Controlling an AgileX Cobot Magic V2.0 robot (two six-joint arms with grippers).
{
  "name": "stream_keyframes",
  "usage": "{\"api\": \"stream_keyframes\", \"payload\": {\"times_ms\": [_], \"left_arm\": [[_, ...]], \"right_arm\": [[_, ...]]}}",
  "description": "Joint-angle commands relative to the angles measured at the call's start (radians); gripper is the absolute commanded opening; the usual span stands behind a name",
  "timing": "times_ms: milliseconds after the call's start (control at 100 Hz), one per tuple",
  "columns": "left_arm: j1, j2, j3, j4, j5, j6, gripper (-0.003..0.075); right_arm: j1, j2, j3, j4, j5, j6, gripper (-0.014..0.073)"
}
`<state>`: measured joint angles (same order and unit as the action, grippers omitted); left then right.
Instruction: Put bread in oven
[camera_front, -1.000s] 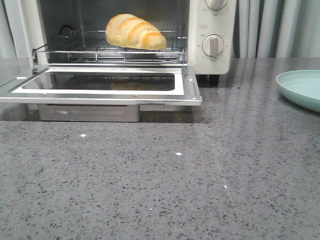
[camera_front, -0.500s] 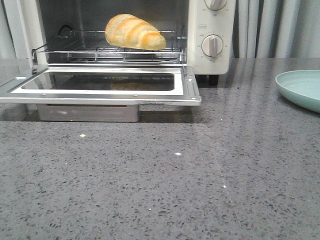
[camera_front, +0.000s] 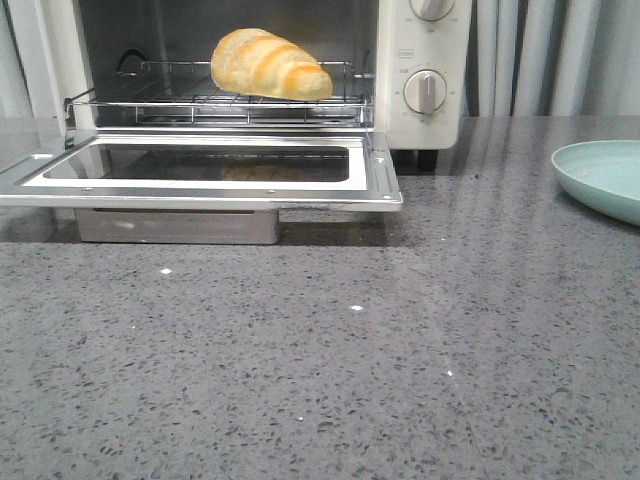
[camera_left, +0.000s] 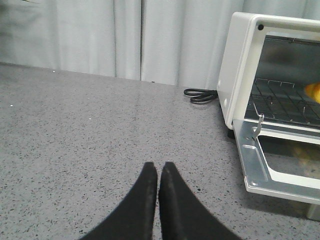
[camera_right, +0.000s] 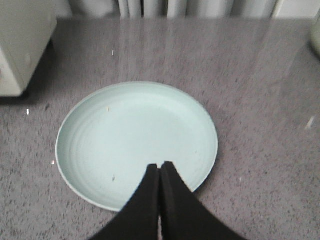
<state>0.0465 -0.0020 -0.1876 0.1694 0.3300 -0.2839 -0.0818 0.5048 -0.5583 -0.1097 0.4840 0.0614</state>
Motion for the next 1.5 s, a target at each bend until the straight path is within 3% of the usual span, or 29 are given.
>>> {"api": "stream_keyframes", "payload": {"times_ms": [0,330,640,920,1490], "left_arm": [[0.002,-0.026,-0.026,-0.003,-0.078,0.001,-0.0021],[0.002,-0.026,-0.026,-0.003,-0.078,0.001,-0.0021],[0.002,-0.026,-0.026,-0.003,-0.078,0.001,-0.0021],[0.002,-0.026,-0.026,-0.003,-0.078,0.001,-0.0021],[0.002,-0.026,-0.026,-0.003,-0.078,0.001,-0.0021]], "right_arm": [[-0.031,-0.068,0.044,0.019,-0.171,-0.013,-0.0075],[-0.074,-0.295,0.312,0.036,-0.345,-0.013,-0.0075],[-0.074,-0.394,0.424,0.031,-0.458,-0.013,-0.0075],[-0.074,-0.536,0.485,0.024,-0.469,-0.013,-0.0075],[-0.008,-0.533,0.593,0.022,-0.53,-0.013,-0.0075]]}}
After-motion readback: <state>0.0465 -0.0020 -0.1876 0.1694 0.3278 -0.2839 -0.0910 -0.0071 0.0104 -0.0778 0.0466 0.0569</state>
